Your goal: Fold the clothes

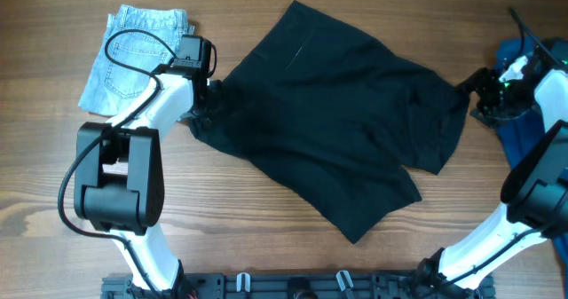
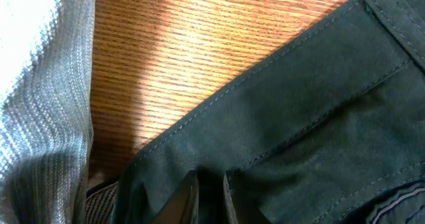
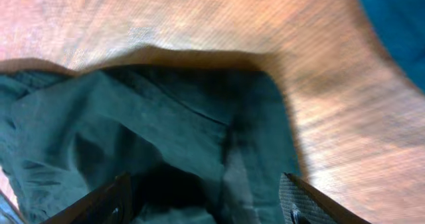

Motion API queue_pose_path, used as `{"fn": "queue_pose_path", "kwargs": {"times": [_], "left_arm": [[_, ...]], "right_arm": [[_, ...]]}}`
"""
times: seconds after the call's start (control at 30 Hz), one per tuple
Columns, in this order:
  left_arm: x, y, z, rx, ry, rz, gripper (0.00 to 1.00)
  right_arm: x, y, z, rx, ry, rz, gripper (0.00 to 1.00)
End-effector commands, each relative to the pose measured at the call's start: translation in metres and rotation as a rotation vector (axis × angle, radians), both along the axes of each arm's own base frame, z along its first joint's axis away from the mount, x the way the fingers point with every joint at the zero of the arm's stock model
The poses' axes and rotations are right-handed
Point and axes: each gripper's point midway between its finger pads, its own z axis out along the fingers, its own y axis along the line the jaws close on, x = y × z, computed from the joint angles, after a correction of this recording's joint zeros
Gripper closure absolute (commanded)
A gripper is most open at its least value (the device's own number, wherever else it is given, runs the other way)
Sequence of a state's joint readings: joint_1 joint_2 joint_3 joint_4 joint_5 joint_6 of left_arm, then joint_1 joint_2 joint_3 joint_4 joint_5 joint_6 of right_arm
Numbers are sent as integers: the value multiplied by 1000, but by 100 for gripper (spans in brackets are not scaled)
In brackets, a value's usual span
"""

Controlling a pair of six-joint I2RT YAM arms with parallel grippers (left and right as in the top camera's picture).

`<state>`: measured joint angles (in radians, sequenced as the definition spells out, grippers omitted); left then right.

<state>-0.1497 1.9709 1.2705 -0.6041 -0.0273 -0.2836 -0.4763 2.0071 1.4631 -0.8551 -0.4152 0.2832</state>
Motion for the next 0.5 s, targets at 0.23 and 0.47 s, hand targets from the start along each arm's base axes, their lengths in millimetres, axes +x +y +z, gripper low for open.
{"fn": "queue_pose_path", "kwargs": {"times": [0.23, 0.47], "left_arm": [[-3, -8, 10, -43, -14, -7, 85], [0, -9, 18, -46, -37, -7, 83]], "right_arm": [[3, 9, -17, -43, 4, 0, 35], [9, 7, -16, -45, -16, -24, 42]]}}
